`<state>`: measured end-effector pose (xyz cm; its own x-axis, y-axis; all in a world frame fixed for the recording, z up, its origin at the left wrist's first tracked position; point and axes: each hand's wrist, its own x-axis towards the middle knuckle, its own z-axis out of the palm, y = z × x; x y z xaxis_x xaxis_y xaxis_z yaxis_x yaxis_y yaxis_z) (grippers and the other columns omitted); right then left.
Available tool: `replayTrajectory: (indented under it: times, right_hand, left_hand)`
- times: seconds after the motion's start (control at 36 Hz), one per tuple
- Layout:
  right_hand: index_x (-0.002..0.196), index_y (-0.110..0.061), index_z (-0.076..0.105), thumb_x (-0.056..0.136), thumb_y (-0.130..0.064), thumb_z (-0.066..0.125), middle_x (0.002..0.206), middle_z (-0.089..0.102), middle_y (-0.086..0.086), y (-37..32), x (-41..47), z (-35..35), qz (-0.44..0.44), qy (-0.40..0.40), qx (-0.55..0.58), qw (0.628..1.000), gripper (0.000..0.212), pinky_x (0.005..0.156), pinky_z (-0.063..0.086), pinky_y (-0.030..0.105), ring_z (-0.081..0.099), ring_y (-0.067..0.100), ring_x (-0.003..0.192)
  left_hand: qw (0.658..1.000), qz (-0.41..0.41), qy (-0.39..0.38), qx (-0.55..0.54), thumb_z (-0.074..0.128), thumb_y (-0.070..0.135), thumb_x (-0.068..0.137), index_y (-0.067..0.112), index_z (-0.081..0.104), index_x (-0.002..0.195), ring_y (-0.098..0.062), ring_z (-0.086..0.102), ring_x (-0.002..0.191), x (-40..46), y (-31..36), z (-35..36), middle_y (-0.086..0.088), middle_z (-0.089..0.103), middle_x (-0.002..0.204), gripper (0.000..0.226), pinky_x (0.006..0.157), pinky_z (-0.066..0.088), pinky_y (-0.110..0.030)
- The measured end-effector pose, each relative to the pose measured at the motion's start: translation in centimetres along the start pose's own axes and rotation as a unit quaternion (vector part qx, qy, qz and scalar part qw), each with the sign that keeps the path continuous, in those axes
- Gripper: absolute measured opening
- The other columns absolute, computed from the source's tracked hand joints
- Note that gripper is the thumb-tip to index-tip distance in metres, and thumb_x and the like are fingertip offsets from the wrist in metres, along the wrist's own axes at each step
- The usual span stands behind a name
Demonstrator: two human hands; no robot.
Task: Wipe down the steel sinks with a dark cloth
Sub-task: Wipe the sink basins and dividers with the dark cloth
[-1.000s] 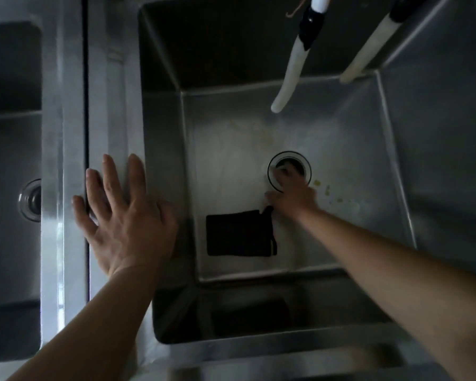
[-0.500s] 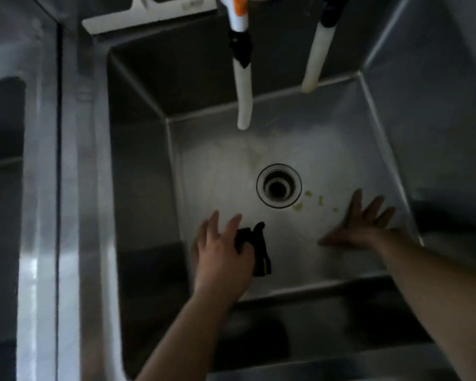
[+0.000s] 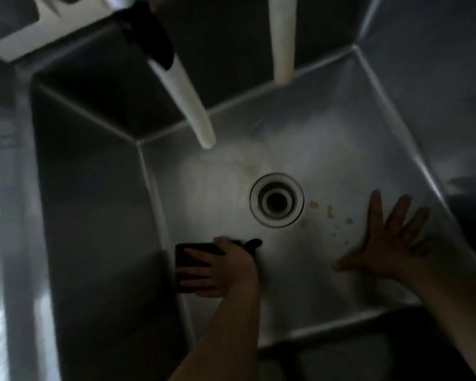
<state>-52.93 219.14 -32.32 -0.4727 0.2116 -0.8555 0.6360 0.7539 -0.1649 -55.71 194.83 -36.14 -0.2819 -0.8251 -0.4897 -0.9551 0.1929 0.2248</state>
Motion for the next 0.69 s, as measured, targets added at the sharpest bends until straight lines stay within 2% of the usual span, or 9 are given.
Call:
replayTrajectory:
  times: [0.11,0.19,0.25,0.31,0.42,0.5,0.56,0.61,0.69]
  right_hand:
    - [0.124,-0.051,-0.052,0.031,-0.067,0.091,0.129,-0.068,-0.004,-0.3,0.4,-0.7,0.022,-0.004,0.007,1.000,0.172,0.109,-0.015,0.071,-0.059,0.034,0.122]
    - [0.125,-0.050,-0.053,0.030,-0.068,0.090,0.129,-0.068,-0.002,-0.3,0.5,-0.6,0.030,-0.005,0.003,1.000,0.172,0.109,-0.014,0.071,-0.058,0.035,0.123]
    - [0.126,-0.051,-0.051,0.028,-0.069,0.089,0.131,-0.067,-0.003,0.0,0.7,-0.5,0.030,0.004,0.007,1.000,0.172,0.109,-0.013,0.072,-0.059,0.034,0.121]
    - [0.127,-0.053,-0.049,0.023,-0.070,0.088,0.132,-0.066,-0.005,0.2,0.9,-0.3,0.026,0.011,0.012,1.000,0.173,0.109,-0.014,0.072,-0.060,0.033,0.121]
    - [0.128,-0.054,-0.047,0.022,-0.070,0.089,0.133,-0.065,-0.007,0.4,1.2,0.0,0.014,0.025,0.017,0.999,0.173,0.109,-0.013,0.072,-0.059,0.031,0.123]
    - [0.128,-0.056,-0.046,0.020,-0.069,0.089,0.133,-0.065,-0.008,0.4,1.2,0.2,0.020,0.033,0.021,0.999,0.174,0.110,-0.011,0.072,-0.060,0.029,0.123]
    - [0.129,-0.056,-0.046,0.019,-0.069,0.089,0.134,-0.064,-0.009,0.4,1.2,0.4,0.016,0.038,0.023,0.999,0.174,0.110,-0.013,0.072,-0.063,0.025,0.119]
    - [0.130,-0.056,-0.045,0.017,-0.071,0.088,0.135,-0.064,-0.009,0.4,1.4,0.5,0.017,0.039,0.022,0.999,0.175,0.109,-0.013,0.072,-0.063,0.025,0.119]
    - [0.131,-0.055,-0.045,0.016,-0.072,0.087,0.135,-0.064,-0.007,0.2,1.4,0.5,0.022,0.034,0.021,0.999,0.175,0.109,-0.012,0.072,-0.061,0.029,0.122]
  left_hand:
    - [0.977,0.184,0.088,0.058,0.031,0.048,0.102,0.027,0.019,0.157,-0.034,-0.003,0.152,3.7,5.8,0.2,-0.013,0.004,0.165,0.060,0.121,0.002,-0.047]
    - [0.923,0.349,0.087,0.139,0.029,0.043,0.104,0.029,0.025,0.155,-0.031,0.002,0.152,7.4,10.6,-0.2,-0.007,0.011,0.165,0.053,0.121,0.005,-0.045]
    - [0.860,0.474,0.060,0.178,0.029,0.043,0.103,0.029,0.029,0.154,-0.032,0.007,0.151,9.7,13.4,-0.6,-0.005,0.017,0.164,0.053,0.121,0.010,-0.047]
    - [0.796,0.562,0.037,0.222,0.023,0.050,0.097,0.033,0.026,0.155,-0.031,0.009,0.151,11.1,15.3,-0.8,-0.003,0.016,0.164,0.060,0.121,0.013,-0.049]
    - [0.669,0.681,0.006,0.297,0.019,0.057,0.097,0.038,0.016,0.155,-0.029,0.000,0.152,10.7,16.2,0.0,-0.001,0.007,0.166,0.061,0.122,0.008,-0.050]
    - [0.557,0.765,-0.044,0.320,0.023,0.056,0.098,0.037,0.019,0.155,-0.029,0.000,0.152,8.7,15.1,1.1,-0.001,0.009,0.166,0.060,0.120,0.011,-0.049]
    - [0.483,0.812,-0.059,0.322,0.026,0.053,0.101,0.035,0.023,0.155,-0.029,0.002,0.152,7.6,14.2,1.5,-0.002,0.014,0.165,0.057,0.120,0.006,-0.045]
    - [0.445,0.833,-0.064,0.322,0.026,0.052,0.102,0.034,0.022,0.155,-0.027,0.001,0.152,7.3,13.7,1.5,-0.001,0.014,0.165,0.056,0.120,0.002,-0.041]
    - [0.427,0.842,-0.085,0.317,0.024,0.048,0.104,0.036,0.019,0.156,-0.023,-0.001,0.153,8.2,14.1,1.0,0.001,0.011,0.165,0.053,0.121,0.008,-0.043]
